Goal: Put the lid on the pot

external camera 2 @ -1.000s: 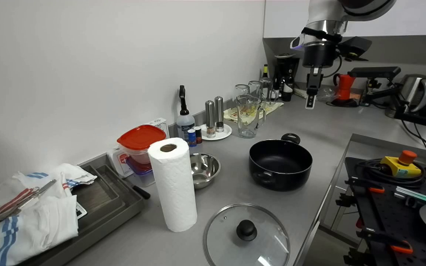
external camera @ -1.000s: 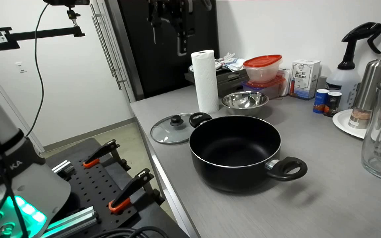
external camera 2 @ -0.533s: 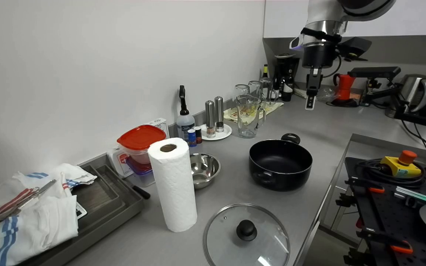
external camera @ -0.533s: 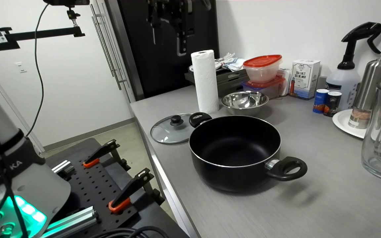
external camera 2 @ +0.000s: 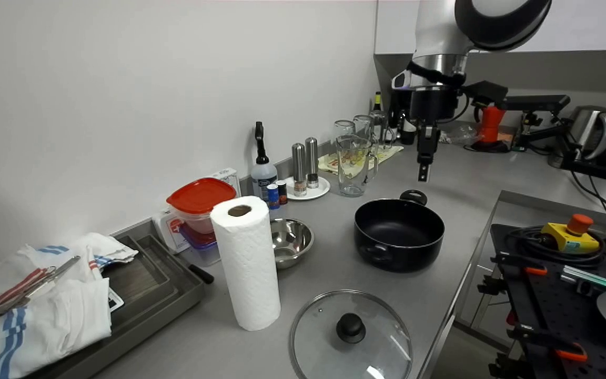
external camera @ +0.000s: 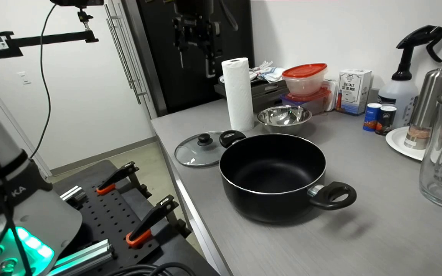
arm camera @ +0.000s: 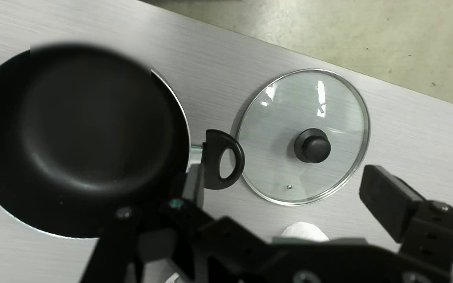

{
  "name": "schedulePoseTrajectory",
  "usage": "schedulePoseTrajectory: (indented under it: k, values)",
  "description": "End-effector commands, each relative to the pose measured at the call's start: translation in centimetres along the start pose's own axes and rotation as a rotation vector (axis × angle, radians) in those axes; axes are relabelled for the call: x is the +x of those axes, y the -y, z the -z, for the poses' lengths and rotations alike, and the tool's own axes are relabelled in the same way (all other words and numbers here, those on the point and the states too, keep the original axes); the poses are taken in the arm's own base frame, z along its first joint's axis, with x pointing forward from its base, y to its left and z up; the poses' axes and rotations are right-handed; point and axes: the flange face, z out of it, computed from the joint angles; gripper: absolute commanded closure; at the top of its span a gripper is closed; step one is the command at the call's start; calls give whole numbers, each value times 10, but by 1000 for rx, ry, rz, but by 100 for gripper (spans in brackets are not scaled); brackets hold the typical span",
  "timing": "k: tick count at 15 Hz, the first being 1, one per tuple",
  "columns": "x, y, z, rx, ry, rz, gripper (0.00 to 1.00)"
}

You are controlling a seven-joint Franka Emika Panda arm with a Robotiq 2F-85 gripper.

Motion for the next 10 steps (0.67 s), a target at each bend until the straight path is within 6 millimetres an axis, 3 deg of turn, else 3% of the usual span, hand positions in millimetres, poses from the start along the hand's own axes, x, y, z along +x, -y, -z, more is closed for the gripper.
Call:
schedulePoseTrajectory:
  k: [1,10]
  values:
    - [16,29,-33,-32,-43,-12,0]
    - [48,92,-123,-109,-113,-4,0]
